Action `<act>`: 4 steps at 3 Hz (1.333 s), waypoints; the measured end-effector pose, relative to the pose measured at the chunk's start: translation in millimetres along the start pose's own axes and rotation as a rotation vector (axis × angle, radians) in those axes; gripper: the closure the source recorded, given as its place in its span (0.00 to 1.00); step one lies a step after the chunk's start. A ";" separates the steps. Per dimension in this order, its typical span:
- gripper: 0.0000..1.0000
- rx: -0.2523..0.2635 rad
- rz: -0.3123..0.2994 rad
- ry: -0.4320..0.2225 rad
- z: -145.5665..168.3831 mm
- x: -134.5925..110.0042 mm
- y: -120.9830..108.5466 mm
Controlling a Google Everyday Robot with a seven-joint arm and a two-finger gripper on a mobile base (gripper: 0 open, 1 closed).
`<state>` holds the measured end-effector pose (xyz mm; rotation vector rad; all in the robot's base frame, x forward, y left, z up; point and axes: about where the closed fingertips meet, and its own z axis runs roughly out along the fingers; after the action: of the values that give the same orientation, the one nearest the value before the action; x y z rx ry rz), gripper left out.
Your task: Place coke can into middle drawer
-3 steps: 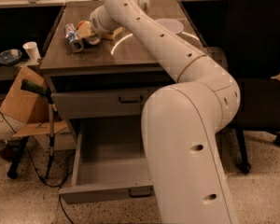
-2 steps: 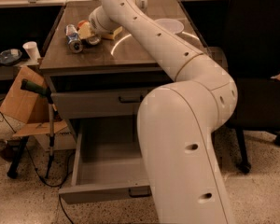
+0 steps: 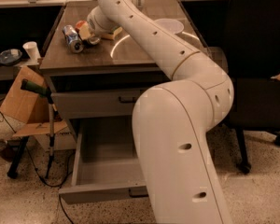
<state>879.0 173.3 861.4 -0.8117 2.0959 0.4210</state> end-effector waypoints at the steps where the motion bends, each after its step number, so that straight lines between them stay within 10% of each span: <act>1: 1.00 0.020 -0.007 -0.004 -7.3 -3.9 -4.5; 3: 1.00 0.016 -0.018 -0.090 -50.7 -22.1 -17.5; 4: 1.00 -0.078 -0.033 -0.155 -96.9 -26.9 -8.8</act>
Offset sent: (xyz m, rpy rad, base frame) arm -0.0023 -0.0302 0.0403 0.0000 -0.0824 -0.0439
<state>840.5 124.5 941.0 -0.8313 1.9306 0.5337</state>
